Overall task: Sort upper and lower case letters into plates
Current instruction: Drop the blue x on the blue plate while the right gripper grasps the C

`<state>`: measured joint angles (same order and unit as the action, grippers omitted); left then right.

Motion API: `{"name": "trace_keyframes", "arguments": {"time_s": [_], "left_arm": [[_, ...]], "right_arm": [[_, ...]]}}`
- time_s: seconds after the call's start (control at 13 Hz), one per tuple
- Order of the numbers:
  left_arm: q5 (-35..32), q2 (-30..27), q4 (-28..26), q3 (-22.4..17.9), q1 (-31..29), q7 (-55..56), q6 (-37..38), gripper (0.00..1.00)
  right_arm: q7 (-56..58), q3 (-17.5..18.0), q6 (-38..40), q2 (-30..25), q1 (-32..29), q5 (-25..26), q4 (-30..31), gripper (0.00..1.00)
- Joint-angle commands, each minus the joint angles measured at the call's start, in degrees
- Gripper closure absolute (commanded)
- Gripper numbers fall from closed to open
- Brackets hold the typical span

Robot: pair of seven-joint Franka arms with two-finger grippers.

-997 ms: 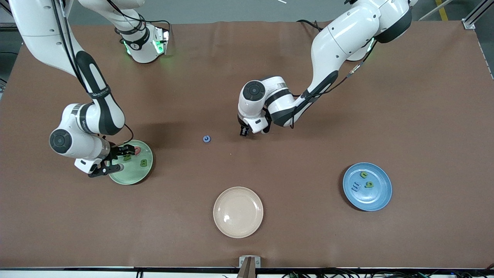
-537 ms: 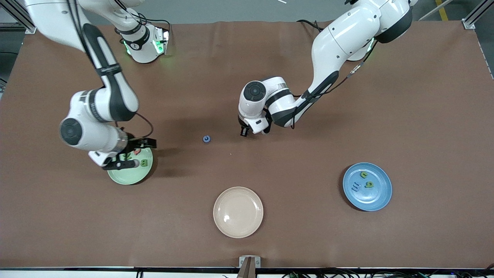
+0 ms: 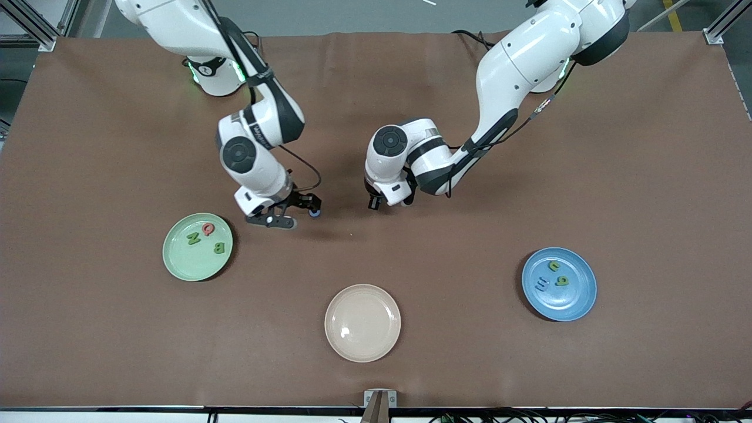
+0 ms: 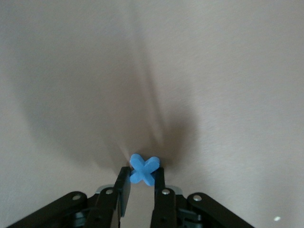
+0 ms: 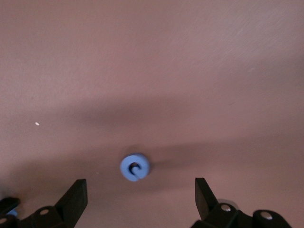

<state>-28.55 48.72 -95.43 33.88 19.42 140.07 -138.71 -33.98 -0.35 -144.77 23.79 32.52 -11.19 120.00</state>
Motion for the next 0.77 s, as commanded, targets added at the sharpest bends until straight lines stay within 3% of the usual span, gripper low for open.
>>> {"name": "trace_keyframes", "arguments": {"time_s": [0.0,0.23,0.46,0.69], "left_arm": [[-1.51,-3.54,2.33,-0.31,-1.48,-2.78,6.66,1.0],[-0.81,-4.51,8.92,2.75,-7.18,-11.98,15.64,1.0],[-0.8,-4.42,12.72,7.77,-17.72,-24.89,20.05,1.0],[-0.89,-4.42,14.22,7.96,-24.84,-39.64,21.55,1.0]], "right_arm": [[-3.37,-0.88,-5.15,3.27,2.81,-0.5,0.59,0.0],[-3.38,-1.15,-8.76,5.91,3.61,0.03,0.59,0.0],[-3.38,-2.02,-9.74,6.62,4.13,1.51,0.59,0.04],[-3.11,-2.12,-9.74,6.62,4.22,2.31,0.59,0.08]]}}
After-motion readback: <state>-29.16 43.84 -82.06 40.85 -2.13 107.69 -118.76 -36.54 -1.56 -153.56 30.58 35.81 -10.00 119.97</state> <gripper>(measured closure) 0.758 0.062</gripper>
